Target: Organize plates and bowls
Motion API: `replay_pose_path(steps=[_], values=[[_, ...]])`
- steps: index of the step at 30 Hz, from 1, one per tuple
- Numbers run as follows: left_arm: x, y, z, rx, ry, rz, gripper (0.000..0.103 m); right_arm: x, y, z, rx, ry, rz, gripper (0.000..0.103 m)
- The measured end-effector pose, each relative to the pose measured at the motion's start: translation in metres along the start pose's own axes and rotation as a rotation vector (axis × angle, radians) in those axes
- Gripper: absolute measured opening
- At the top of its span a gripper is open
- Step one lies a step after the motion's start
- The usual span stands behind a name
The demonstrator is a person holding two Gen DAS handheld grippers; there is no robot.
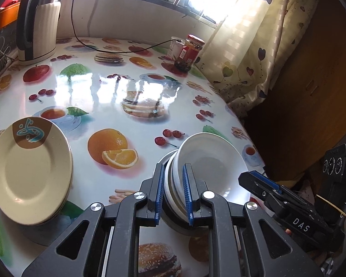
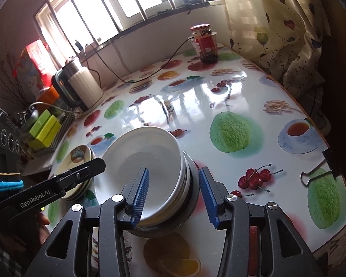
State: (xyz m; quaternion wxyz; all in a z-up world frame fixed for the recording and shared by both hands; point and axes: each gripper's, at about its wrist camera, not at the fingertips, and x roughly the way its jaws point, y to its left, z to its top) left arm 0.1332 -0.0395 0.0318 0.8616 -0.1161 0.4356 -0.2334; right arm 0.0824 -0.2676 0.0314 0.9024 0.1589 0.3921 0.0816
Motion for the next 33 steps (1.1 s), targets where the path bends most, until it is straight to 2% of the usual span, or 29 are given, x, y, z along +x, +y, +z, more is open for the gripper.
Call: replay_pose_path(steps=[8, 13, 19, 23, 27, 33], values=[[-0.007, 0.026, -0.006, -0.083, -0.003, -0.018, 0.019, -0.015, -0.033, -0.008, 0.093, -0.051, 0.005, 0.045], [-0.002, 0.035, -0.011, -0.105, 0.015, -0.017, 0.019, -0.013, -0.042, -0.013, 0.109, -0.039, -0.012, 0.045], [0.012, 0.040, -0.020, -0.137, 0.060, -0.058, 0.019, -0.004, -0.044, -0.020, 0.120, 0.001, -0.002, 0.045], [0.018, 0.046, -0.023, -0.173, 0.073, -0.093, 0.019, 0.004, -0.047, -0.023, 0.148, 0.030, 0.044, 0.043], [0.023, 0.052, -0.026, -0.207, 0.088, -0.129, 0.019, 0.013, -0.058, -0.028, 0.230, 0.062, 0.119, 0.037], [0.028, 0.055, -0.029, -0.228, 0.097, -0.145, 0.019, 0.021, -0.069, -0.034, 0.315, 0.069, 0.228, 0.032]])
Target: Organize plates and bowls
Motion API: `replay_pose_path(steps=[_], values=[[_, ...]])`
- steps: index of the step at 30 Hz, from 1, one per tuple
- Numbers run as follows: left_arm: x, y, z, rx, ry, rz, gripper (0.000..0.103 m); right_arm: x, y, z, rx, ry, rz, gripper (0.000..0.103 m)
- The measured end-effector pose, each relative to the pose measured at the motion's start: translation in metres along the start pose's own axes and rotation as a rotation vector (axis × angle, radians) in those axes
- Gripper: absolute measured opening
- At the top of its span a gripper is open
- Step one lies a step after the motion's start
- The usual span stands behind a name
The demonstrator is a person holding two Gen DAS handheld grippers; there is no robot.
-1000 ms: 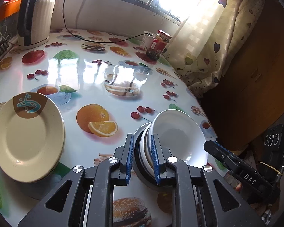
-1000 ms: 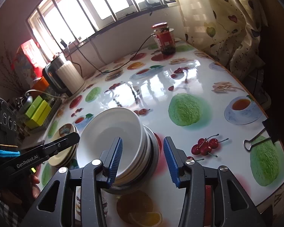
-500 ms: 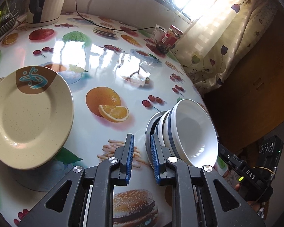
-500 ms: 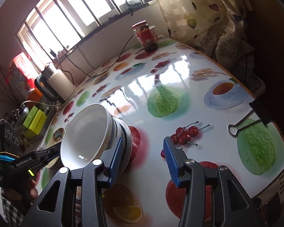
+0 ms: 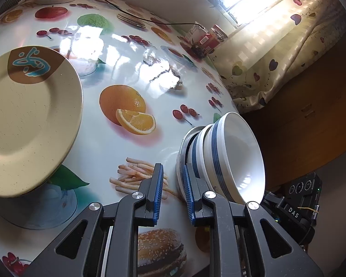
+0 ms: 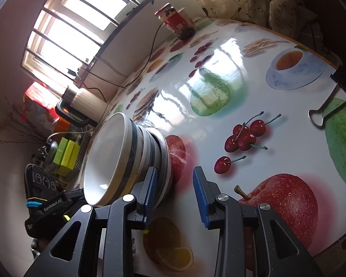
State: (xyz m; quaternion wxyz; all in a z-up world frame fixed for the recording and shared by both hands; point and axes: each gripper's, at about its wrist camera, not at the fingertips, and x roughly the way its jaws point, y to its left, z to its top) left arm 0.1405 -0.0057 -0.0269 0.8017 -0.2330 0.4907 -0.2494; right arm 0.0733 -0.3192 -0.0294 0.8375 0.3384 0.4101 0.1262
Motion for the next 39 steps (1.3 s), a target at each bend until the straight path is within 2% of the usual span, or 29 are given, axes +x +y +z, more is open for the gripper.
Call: replay_pose_path(steps=[2, 8, 17, 21, 23, 28, 39], values=[[0.003, 0.000, 0.000, -0.001, 0.008, -0.006, 0.019, 0.002, -0.004, 0.000, 0.029, 0.006, 0.026, 0.032], [0.005, -0.001, 0.001, 0.000, 0.006, -0.008, 0.019, 0.005, -0.008, 0.000, 0.050, 0.011, 0.104, 0.019], [0.005, 0.003, 0.001, -0.006, -0.011, -0.024, 0.019, 0.010, -0.025, -0.001, 0.152, 0.039, 0.212, 0.018], [0.003, 0.002, 0.000, 0.005, -0.016, -0.019, 0.018, 0.011, -0.024, -0.001, 0.155, 0.038, 0.212, 0.018], [0.003, 0.001, 0.000, 0.006, -0.018, -0.026, 0.014, 0.010, -0.025, -0.001, 0.157, 0.036, 0.211, 0.018], [0.003, -0.004, 0.000, 0.030, -0.021, -0.029, 0.006, 0.010, -0.024, 0.000, 0.150, 0.030, 0.221, 0.010], [0.006, -0.001, 0.003, 0.018, -0.018, -0.053, 0.005, 0.011, -0.026, 0.000, 0.159, 0.029, 0.239, 0.010]])
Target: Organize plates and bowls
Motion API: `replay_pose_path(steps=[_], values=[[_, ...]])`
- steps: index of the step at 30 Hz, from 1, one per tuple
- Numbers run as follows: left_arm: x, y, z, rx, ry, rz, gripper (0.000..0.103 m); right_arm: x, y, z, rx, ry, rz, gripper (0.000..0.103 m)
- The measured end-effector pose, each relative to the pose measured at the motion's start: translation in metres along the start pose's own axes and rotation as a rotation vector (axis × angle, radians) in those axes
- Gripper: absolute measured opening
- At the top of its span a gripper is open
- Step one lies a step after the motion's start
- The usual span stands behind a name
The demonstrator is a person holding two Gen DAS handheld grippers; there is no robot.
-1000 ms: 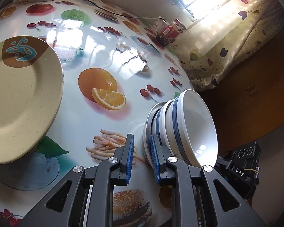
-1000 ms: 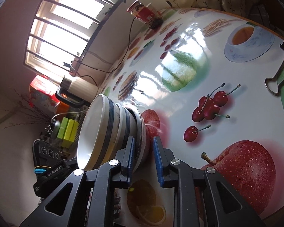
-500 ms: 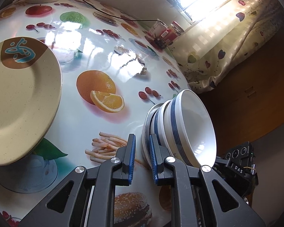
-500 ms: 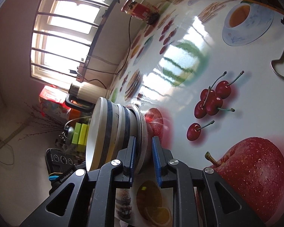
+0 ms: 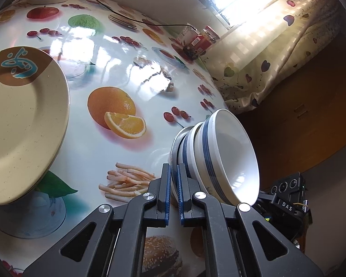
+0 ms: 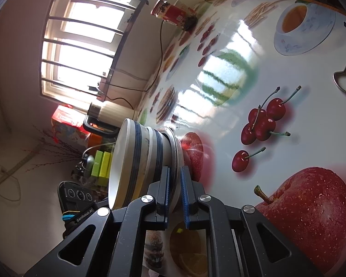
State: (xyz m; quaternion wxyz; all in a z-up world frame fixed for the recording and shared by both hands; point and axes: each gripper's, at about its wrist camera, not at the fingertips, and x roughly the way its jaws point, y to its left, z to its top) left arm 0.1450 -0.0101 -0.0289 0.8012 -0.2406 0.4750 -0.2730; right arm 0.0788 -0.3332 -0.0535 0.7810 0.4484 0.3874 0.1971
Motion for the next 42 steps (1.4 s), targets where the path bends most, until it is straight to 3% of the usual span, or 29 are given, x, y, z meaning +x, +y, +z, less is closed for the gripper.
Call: replay_pose_path(steps=[20, 31, 42], values=[[0.000, 0.000, 0.000, -0.009, -0.009, 0.000, 0.004, -0.001, 0.004, 0.000, -0.043, 0.001, -0.008, 0.010], [0.005, 0.005, 0.008, -0.028, -0.009, -0.027, 0.007, 0.004, 0.004, 0.005, -0.050, 0.001, -0.004, 0.011], [0.007, 0.006, 0.010, -0.039, -0.016, -0.053, 0.003, 0.006, 0.005, 0.010, -0.094, 0.005, -0.010, 0.010]])
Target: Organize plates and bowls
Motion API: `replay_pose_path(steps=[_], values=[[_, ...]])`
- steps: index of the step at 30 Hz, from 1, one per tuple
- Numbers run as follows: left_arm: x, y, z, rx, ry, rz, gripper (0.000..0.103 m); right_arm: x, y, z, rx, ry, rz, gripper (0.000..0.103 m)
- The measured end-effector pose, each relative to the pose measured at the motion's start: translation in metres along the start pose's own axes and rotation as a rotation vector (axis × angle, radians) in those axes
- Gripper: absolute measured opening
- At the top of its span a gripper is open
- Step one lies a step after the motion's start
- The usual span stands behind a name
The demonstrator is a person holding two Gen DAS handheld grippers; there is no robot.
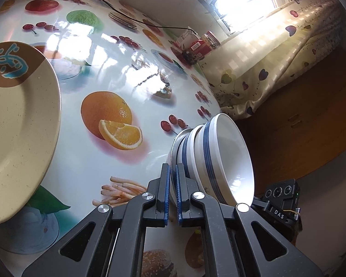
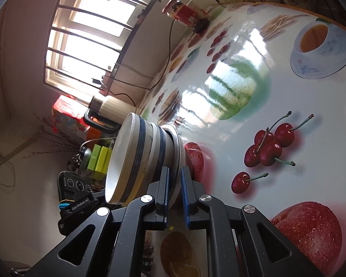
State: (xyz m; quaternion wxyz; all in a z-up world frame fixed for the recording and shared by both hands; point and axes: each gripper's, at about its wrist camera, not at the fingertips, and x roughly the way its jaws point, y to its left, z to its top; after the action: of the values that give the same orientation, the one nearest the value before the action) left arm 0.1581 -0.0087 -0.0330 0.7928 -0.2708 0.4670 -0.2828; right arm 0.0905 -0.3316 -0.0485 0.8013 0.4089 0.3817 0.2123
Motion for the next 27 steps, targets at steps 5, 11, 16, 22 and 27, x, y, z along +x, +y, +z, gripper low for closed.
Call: replay_pose_path(steps=[5, 11, 16, 22, 27], values=[[-0.002, -0.002, 0.000, 0.014, -0.005, -0.017, 0.002, -0.001, -0.001, 0.000, -0.003, -0.003, -0.001, 0.010], [-0.001, -0.003, 0.001, 0.019, -0.007, -0.016, 0.002, -0.001, -0.001, 0.000, -0.021, -0.002, -0.013, 0.010], [-0.004, -0.004, 0.002, 0.019, -0.009, -0.009, 0.002, 0.000, 0.002, -0.001, -0.029, -0.001, -0.011, 0.010], [-0.007, -0.002, 0.000, 0.015, -0.011, 0.001, 0.002, 0.004, 0.004, 0.000, -0.036, 0.006, -0.012, 0.010], [-0.004, 0.005, -0.001, -0.010, 0.006, -0.016, 0.002, 0.005, 0.007, 0.000, -0.051, 0.007, -0.020, 0.010]])
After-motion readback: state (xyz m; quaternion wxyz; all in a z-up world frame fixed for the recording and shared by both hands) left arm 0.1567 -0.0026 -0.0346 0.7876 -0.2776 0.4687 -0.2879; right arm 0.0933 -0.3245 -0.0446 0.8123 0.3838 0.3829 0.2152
